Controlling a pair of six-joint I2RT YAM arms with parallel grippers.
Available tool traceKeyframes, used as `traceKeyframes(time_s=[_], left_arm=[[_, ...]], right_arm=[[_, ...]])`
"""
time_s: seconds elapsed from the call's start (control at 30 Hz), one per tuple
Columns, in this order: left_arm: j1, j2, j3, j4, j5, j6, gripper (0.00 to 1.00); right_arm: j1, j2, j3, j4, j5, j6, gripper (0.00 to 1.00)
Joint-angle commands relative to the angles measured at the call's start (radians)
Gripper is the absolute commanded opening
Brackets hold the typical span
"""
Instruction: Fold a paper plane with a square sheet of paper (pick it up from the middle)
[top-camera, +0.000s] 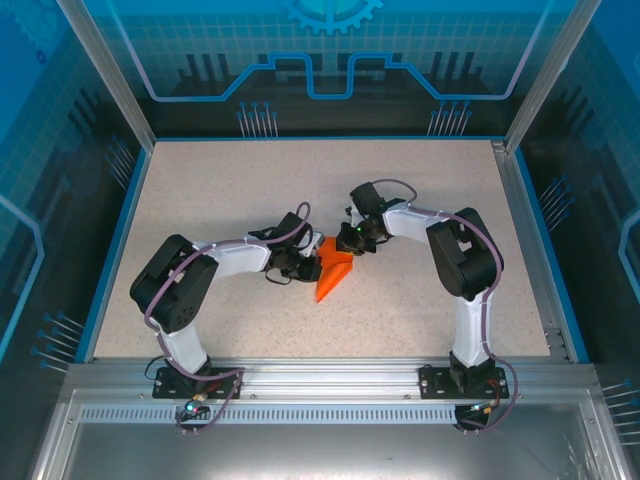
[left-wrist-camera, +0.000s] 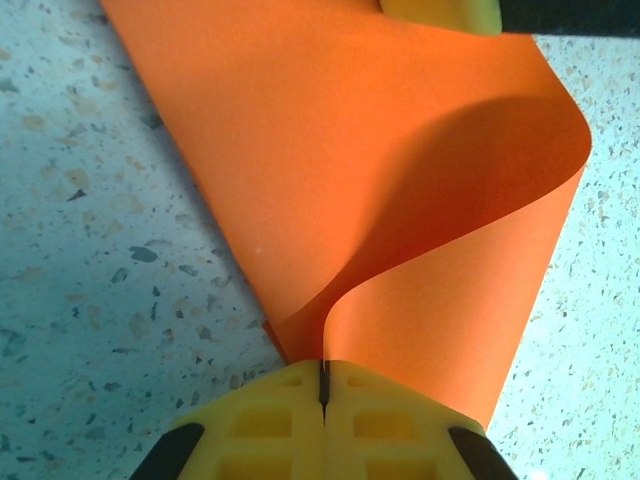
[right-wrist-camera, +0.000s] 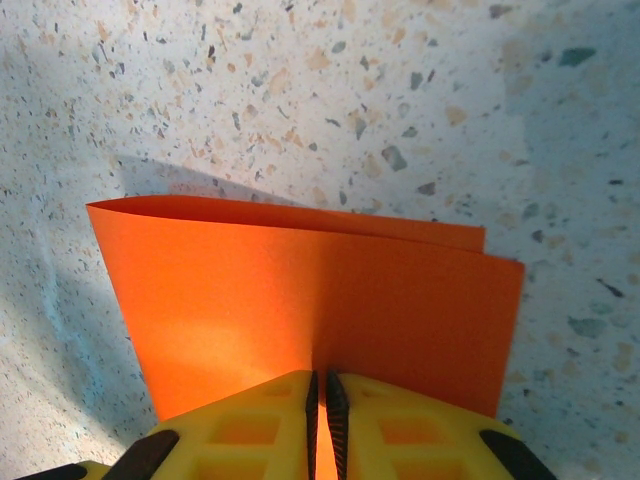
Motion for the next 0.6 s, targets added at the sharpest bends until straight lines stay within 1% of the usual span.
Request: traceKeyframes(time_s=[0.0,0.47,0.57], left_arm=[[0.008,0.012,0.025,-0.009,0.034,0.000,0.00],[0.008,-0.041,0.002,0.017,0.036,-0.013,0.00],[0.009,-0.032,0.012,0.010,0.036,-0.006,0.00]], right_arm=[[0.017,0.034,-0.039,-0.068,0.050,-0.009,0.16],[0.016,0.036,-0.041,-0.070,0.052,-0.008,0.16],[0.016,0.035,-0.040,-0.069,0.052,-0.007,0.16]])
